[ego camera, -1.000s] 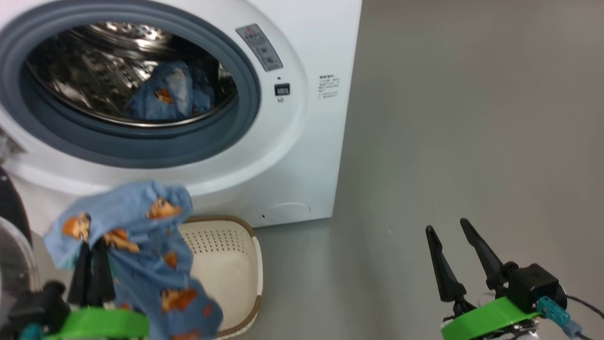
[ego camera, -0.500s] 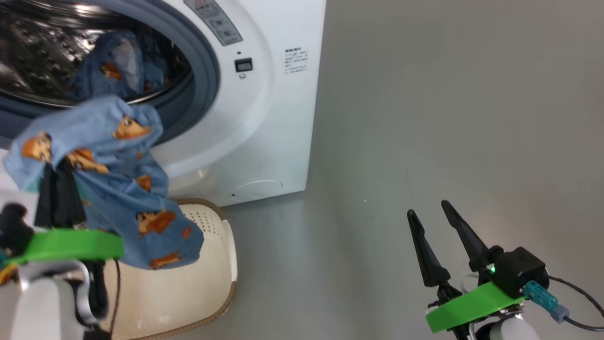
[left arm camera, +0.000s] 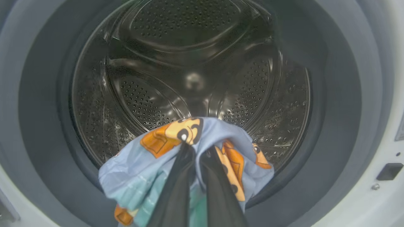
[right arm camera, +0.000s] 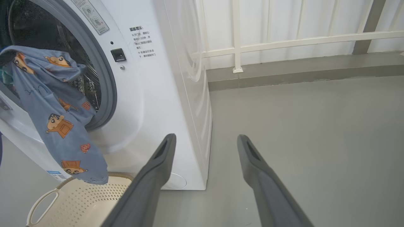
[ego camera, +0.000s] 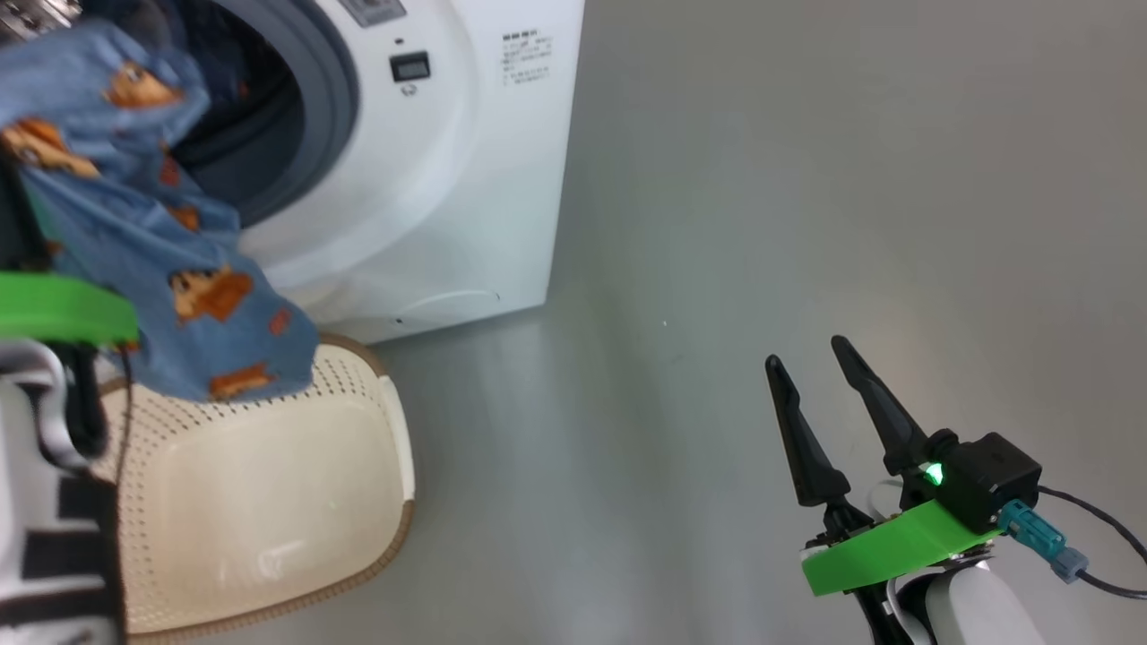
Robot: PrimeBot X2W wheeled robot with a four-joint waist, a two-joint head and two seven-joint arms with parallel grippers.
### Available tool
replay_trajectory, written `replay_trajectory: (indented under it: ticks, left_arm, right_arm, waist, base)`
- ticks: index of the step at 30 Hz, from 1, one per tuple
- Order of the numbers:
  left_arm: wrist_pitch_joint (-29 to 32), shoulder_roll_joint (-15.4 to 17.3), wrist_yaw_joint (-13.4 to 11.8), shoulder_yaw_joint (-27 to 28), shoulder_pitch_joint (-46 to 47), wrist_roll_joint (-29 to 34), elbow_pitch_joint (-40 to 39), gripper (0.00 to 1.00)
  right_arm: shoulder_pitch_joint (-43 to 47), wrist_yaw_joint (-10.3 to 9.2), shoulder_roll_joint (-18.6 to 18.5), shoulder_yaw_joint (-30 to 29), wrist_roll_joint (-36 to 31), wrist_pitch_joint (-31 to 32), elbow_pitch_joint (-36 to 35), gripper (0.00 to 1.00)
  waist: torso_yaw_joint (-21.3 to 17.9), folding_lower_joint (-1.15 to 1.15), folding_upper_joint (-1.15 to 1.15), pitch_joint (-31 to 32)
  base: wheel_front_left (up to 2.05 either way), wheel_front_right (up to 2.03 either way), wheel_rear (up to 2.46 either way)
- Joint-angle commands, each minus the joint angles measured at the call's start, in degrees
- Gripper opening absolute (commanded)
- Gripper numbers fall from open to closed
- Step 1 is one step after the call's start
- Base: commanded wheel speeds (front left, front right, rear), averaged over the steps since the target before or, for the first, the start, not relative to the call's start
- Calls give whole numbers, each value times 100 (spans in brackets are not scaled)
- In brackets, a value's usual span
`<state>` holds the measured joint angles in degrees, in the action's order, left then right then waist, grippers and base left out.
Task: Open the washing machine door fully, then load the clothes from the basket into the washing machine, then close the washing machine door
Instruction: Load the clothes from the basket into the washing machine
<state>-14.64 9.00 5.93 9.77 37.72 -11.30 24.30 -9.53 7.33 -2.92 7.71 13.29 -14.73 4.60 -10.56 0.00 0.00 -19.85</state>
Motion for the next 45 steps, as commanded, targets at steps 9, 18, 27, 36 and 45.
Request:
replay_trajectory:
  ticks: [9,18,27,36,45]
  left_arm:
    - [32,671,89,-73,1295,73,550,0]
    - [464,912,130,-526,2483,101,1113,0]
    - [1421,1057,71,-690,3620,74,1931,0]
    - [746,1256,17,-933,4208,334,1981,0]
    - [-28,1339,35,-1136,4342,524,1621,0]
  right_arm:
    - [-275,16,4,255,220,-27,-262,100]
    - [-468,16,4,514,531,-27,-265,100]
    - [-610,16,4,743,786,-27,-274,100]
    - [-684,16,4,896,860,-27,-302,100]
    - [-708,16,4,958,877,-27,-297,100]
  waist:
    - [-261,0,0,-983]
    - [-479,0,0,-1693]
    - [-593,0,0,-2259]
    - [-648,0,0,-2536]
    - [-677,0,0,-2656]
  base:
    - [0,0,0]
    - [0,0,0]
    - [0,0,0]
    - [0,0,0]
    - [0,0,0]
